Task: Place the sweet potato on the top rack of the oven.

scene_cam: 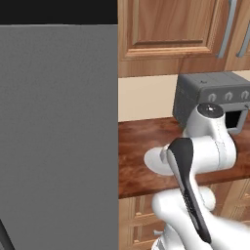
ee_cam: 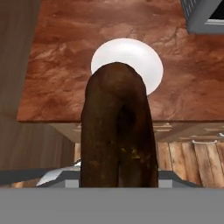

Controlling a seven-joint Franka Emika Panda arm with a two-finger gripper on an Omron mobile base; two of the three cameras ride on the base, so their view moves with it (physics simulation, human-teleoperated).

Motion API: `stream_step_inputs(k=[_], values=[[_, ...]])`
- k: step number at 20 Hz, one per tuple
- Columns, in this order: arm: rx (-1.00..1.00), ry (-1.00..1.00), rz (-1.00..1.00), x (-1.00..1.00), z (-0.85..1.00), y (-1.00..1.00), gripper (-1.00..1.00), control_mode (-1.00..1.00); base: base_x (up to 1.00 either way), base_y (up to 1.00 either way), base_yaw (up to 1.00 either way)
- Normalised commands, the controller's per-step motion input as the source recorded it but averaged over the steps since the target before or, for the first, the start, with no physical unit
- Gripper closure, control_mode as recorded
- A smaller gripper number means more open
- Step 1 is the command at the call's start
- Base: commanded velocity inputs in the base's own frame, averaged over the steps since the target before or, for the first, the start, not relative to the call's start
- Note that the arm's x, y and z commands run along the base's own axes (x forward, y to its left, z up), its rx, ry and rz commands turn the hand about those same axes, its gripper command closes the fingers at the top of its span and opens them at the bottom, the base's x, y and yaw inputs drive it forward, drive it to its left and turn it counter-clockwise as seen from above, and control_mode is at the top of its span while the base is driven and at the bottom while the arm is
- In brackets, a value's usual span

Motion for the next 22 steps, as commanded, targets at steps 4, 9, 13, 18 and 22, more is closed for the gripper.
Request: stream_step_inputs(k=[4, 9, 13, 18, 22], values=[[0.08, -0.06, -0.06, -0.27, -0.04, -0.20, 1.00, -1.00, 0.00, 0.00, 0.00], [0.00, 0.00, -0.09, -0.18, -0.05, -0.05, 1.00, -1.00, 0.00, 0.00, 0.00], [0.00, 0.00, 0.00, 0.00, 0.00, 0.00, 1.00, -1.00, 0.00, 0.00, 0.00], [0.00, 0.00, 0.00, -0.12, 0.00, 0.00, 1.00, 1.00, -0.30, 0.01, 0.00], [0.00, 0.00, 0.00, 0.00, 0.00, 0.00, 1.00, 1.00, -0.81, 0.30, 0.04]])
